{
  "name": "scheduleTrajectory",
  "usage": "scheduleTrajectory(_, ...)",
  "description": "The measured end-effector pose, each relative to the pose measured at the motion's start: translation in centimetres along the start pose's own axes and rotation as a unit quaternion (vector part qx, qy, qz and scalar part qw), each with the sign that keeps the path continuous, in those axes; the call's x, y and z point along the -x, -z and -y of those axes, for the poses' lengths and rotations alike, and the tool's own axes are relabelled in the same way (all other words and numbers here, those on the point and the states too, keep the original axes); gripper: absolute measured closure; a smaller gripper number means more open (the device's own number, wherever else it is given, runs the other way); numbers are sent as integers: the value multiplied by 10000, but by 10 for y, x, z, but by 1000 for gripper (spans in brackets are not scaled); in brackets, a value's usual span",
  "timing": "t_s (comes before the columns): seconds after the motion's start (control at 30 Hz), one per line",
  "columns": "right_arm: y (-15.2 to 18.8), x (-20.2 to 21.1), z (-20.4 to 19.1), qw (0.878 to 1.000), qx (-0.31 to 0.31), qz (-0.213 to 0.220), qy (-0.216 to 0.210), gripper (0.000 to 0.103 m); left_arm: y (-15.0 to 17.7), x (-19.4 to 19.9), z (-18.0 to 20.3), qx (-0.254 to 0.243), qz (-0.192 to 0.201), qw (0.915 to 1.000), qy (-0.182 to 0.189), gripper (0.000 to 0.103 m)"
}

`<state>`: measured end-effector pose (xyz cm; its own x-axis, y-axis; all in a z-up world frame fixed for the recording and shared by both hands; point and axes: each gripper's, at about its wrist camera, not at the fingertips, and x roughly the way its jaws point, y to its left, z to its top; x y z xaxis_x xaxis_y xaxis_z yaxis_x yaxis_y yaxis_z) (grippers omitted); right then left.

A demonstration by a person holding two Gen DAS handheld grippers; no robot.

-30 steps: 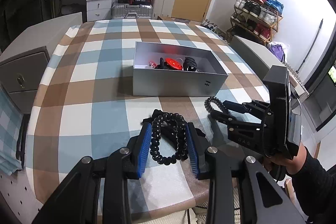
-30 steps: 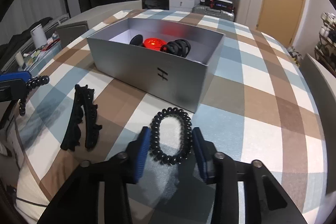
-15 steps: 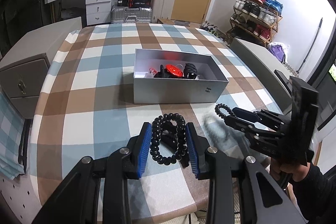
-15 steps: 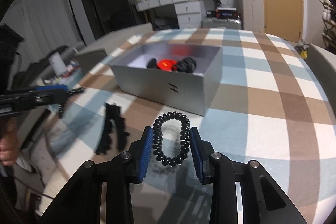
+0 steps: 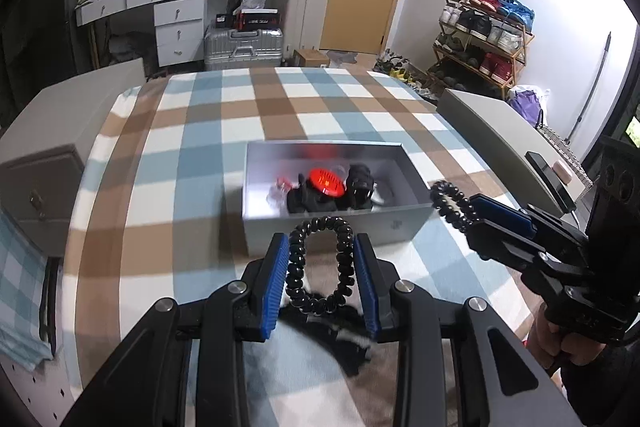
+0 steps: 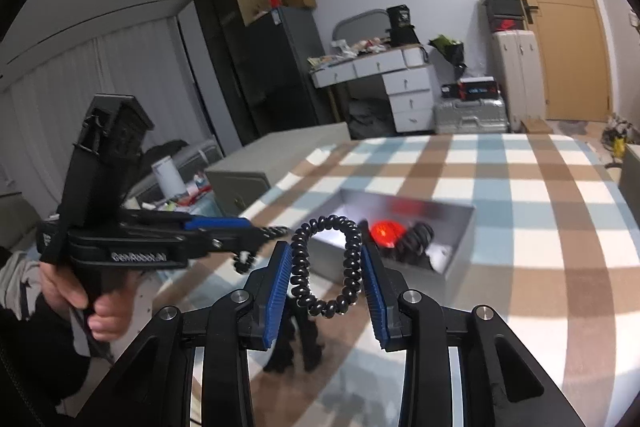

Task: Organize jewelry
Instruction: 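Lower both coil hair ties into the grey box and open both tools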

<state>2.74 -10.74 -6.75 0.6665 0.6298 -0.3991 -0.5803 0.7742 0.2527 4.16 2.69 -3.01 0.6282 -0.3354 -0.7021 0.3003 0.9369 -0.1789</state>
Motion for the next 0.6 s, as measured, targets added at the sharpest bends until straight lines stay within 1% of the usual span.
scheduleTrajectory(0.23, -20, -24, 17, 10000, -30, 40, -9, 68, -24, -16, -4, 25, 81, 9999, 55, 76)
scheduleTrajectory(0.37, -30, -36, 28, 10000, -59, 37, 47, 68, -34, -29, -7, 60, 48, 9999, 114, 76)
scheduleTrajectory(0.6, -40, -63, 44, 9997, -29, -141, 183, 68, -46, -49, -9, 70, -58, 9996, 251, 76)
